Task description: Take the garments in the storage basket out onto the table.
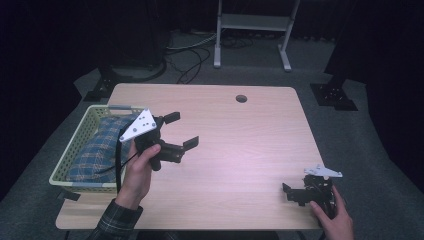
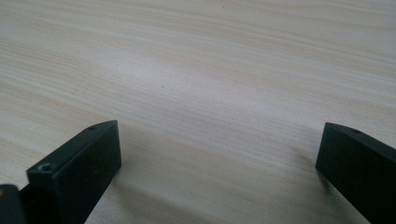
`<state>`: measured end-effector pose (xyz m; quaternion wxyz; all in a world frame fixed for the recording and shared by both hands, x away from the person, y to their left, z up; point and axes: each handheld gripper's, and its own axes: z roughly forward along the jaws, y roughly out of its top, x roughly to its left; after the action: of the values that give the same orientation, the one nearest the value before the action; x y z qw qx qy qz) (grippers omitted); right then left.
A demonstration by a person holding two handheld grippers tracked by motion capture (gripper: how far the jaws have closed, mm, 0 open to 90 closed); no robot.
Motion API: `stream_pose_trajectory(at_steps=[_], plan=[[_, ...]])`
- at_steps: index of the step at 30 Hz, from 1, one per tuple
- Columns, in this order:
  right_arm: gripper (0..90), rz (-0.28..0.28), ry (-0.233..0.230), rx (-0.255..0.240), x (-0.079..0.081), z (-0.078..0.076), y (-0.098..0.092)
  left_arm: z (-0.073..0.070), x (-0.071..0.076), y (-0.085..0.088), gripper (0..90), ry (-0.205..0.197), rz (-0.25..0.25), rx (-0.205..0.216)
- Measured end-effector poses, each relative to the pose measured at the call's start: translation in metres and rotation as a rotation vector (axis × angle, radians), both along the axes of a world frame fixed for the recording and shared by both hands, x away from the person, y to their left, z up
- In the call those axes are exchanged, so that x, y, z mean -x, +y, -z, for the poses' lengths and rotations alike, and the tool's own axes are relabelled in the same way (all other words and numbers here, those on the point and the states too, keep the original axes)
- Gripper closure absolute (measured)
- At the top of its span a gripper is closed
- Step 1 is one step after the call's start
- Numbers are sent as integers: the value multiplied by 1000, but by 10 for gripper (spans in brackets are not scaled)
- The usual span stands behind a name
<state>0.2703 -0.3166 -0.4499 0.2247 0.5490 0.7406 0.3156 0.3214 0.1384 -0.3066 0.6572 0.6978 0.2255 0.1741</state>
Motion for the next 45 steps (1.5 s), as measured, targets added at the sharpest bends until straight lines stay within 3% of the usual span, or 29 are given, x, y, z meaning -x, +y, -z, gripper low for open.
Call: stream_pose_trajectory(at_steps=[15,31,45], plan=[[0,5,-1,1,2,0,0,-14,-7,8,7,4,-9,-4],[0,5,0,0,2,0,0,-36,-3,38,7,-21,-36,20],[0,5,1,0,2,0,0,-49,1,64,7,-32,-74,4]])
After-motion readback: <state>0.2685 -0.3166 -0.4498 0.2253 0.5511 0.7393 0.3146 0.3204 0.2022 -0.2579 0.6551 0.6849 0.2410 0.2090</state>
